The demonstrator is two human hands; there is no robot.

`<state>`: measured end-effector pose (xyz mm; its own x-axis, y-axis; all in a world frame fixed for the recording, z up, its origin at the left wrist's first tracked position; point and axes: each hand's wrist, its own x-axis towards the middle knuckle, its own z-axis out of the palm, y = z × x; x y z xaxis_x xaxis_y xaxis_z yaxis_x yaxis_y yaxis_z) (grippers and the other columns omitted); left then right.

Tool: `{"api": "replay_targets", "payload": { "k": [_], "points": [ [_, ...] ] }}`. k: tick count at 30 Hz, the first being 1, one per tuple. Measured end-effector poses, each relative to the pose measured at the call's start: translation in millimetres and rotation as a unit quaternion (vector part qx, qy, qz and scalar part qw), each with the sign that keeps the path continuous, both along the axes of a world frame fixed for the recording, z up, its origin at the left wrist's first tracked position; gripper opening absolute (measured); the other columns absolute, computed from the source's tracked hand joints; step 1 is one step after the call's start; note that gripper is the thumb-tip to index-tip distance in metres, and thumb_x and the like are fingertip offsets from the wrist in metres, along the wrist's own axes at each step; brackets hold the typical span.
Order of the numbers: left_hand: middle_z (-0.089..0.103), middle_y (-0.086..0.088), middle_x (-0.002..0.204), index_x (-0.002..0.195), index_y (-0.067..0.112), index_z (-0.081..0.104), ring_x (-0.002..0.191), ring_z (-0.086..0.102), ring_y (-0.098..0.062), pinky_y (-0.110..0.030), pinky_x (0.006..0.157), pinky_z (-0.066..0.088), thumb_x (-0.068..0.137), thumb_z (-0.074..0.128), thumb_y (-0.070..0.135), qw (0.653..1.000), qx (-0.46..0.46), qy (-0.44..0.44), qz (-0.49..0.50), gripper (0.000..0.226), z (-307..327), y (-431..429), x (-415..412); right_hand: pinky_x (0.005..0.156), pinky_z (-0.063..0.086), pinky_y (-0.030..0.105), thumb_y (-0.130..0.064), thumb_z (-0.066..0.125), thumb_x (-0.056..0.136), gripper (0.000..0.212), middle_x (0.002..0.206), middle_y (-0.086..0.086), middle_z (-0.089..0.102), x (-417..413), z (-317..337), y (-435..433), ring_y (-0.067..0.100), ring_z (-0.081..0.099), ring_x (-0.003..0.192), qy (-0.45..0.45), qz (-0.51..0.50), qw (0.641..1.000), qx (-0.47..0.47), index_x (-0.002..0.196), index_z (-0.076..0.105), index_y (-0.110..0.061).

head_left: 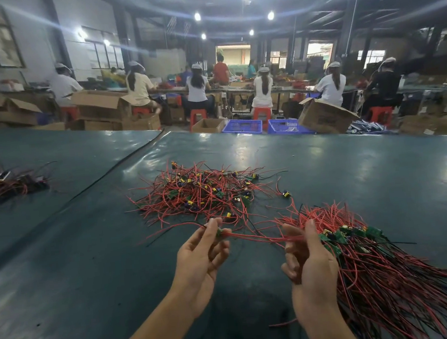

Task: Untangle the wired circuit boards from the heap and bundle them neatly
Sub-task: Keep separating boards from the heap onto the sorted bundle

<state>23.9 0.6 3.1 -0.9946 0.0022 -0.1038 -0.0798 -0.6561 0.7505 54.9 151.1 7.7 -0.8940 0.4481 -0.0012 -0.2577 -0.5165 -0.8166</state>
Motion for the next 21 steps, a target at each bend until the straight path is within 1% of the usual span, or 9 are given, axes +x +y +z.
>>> {"api": "replay_targets", "payload": {
  "k": [2, 4, 6, 9, 13, 15, 16, 18, 21],
  "points": [
    [0.066, -0.004, 0.07, 0.084, 0.008, 0.078, 0.05, 0.056, -0.007, -0.017, 0.048, 0.052, 0.074, 0.068, 0.031, 1.0, 0.009, -0.007, 0.001, 0.027, 0.5, -2.3, -2.5, 0.034, 0.025, 0.016, -0.056, 0.05, 0.08, 0.056, 0.051, -0.002, 0.048, 0.4, 0.0, 1.9, 0.006, 0.033, 0.037, 0.015, 0.02, 1.0, -0.016, 0.084, 0.072, -0.004],
    [0.06, -0.001, 0.064, 0.087, 0.006, 0.078, 0.048, 0.052, -0.006, -0.016, 0.045, 0.049, 0.074, 0.067, 0.034, 1.0, 0.016, -0.008, -0.019, 0.033, 0.9, -4.1, -2.5, 0.035, 0.025, 0.017, -0.06, 0.048, 0.078, 0.062, 0.052, -0.001, 0.047, 1.2, -0.9, 1.7, 0.007, 0.032, 0.038, 0.007, 0.043, 0.999, -0.002, 0.088, 0.072, -0.004],
    [0.053, 0.0, 0.06, 0.101, 0.002, 0.072, 0.045, 0.044, -0.006, -0.015, 0.042, 0.041, 0.075, 0.067, 0.035, 0.998, -0.002, 0.003, -0.062, 0.043, 2.0, -1.8, -1.0, 0.037, 0.024, 0.018, -0.059, 0.05, 0.079, 0.058, 0.054, -0.001, 0.049, 1.7, -2.3, -2.9, 0.007, 0.032, 0.04, -0.023, 0.068, 0.996, 0.049, 0.084, 0.074, -0.007],
    [0.047, 0.003, 0.05, 0.111, 0.007, 0.063, 0.036, 0.037, -0.006, -0.016, 0.036, 0.031, 0.072, 0.065, 0.03, 0.987, -0.066, 0.016, -0.146, 0.045, 1.9, 5.3, 3.7, 0.04, 0.025, 0.018, -0.049, 0.059, 0.084, 0.046, 0.053, -0.002, 0.048, 3.2, -3.7, -14.4, 0.007, 0.035, 0.041, -0.077, 0.121, 0.982, 0.126, 0.081, 0.078, -0.008],
    [0.055, 0.003, 0.048, 0.131, 0.012, 0.048, 0.033, 0.043, -0.006, -0.017, 0.036, 0.036, 0.085, 0.068, 0.017, 0.955, -0.154, 0.061, -0.246, 0.051, 1.8, 6.8, 10.9, 0.043, 0.03, 0.021, -0.047, 0.068, 0.075, 0.047, 0.052, 0.0, 0.043, 6.3, -7.0, -25.3, 0.01, 0.037, 0.045, -0.098, 0.153, 0.969, 0.168, 0.074, 0.07, 0.0],
    [0.056, 0.005, 0.05, 0.134, 0.014, 0.049, 0.037, 0.049, -0.004, -0.016, 0.039, 0.04, 0.089, 0.064, 0.02, 0.952, -0.181, 0.04, -0.243, 0.048, 4.2, 8.5, 10.0, 0.042, 0.033, 0.018, -0.046, 0.067, 0.073, 0.041, 0.049, -0.003, 0.048, 7.0, -6.9, -26.4, 0.006, 0.04, 0.042, -0.09, 0.142, 0.972, 0.166, 0.072, 0.073, -0.006],
    [0.057, 0.005, 0.053, 0.134, 0.014, 0.051, 0.04, 0.052, -0.005, -0.016, 0.04, 0.042, 0.09, 0.059, 0.019, 0.959, -0.163, 0.016, -0.23, 0.044, 3.5, 8.4, 8.2, 0.043, 0.037, 0.017, -0.045, 0.066, 0.074, 0.038, 0.051, -0.003, 0.056, 7.1, -6.3, -26.1, 0.005, 0.047, 0.043, -0.084, 0.137, 0.974, 0.157, 0.074, 0.076, -0.008],
    [0.057, -0.003, 0.058, 0.128, 0.014, 0.056, 0.042, 0.052, -0.009, -0.018, 0.039, 0.043, 0.091, 0.051, 0.016, 0.974, -0.056, -0.029, -0.216, 0.037, 2.1, 9.7, 8.0, 0.047, 0.048, 0.019, -0.041, 0.066, 0.075, 0.029, 0.062, 0.002, 0.07, 6.8, -5.5, -25.4, 0.008, 0.063, 0.051, -0.067, 0.127, 0.982, 0.124, 0.076, 0.08, -0.016],
    [0.062, -0.008, 0.065, 0.121, 0.014, 0.061, 0.045, 0.055, -0.012, -0.02, 0.042, 0.048, 0.092, 0.051, 0.014, 0.976, 0.005, -0.042, -0.214, 0.031, -2.3, 11.6, 15.3, 0.051, 0.055, 0.024, -0.038, 0.065, 0.078, 0.026, 0.072, 0.01, 0.075, 7.3, -3.1, -26.4, 0.018, 0.071, 0.06, -0.05, 0.109, 0.988, 0.098, 0.076, 0.081, -0.018]
  ]
}}
